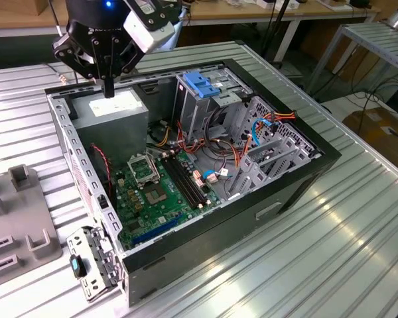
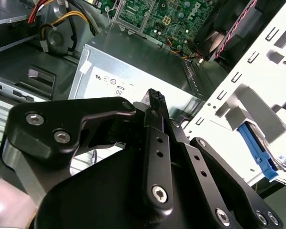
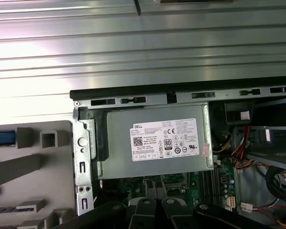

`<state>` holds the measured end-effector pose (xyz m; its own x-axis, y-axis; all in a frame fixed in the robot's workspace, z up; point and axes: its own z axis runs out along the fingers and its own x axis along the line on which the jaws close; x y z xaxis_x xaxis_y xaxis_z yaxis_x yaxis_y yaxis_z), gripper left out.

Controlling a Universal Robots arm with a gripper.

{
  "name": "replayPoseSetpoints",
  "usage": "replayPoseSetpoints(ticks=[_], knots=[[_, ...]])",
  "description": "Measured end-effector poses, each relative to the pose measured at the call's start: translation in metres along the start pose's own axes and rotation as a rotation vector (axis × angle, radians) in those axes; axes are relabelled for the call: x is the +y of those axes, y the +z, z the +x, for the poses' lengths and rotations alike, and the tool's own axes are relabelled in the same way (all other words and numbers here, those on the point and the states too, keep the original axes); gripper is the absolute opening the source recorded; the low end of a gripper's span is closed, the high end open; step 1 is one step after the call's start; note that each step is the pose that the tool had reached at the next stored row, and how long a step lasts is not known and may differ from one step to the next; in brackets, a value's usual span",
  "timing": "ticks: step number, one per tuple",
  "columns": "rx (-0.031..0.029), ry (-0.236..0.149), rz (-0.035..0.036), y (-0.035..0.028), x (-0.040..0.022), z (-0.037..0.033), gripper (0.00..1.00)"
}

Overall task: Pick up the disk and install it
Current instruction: 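Reach for the disk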

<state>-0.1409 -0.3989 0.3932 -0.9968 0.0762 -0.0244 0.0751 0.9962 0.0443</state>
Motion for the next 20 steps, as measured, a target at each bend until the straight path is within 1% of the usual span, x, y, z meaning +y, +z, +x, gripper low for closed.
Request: replayPoseSetpoints(ticks=[12, 20], knots=[[0.0000, 0.000, 0.0000, 0.0000, -0.0001, 0.0013, 0.11], [0.0000, 0.000, 0.0000, -0.0002, -0.0006, 0.0078, 0.11]])
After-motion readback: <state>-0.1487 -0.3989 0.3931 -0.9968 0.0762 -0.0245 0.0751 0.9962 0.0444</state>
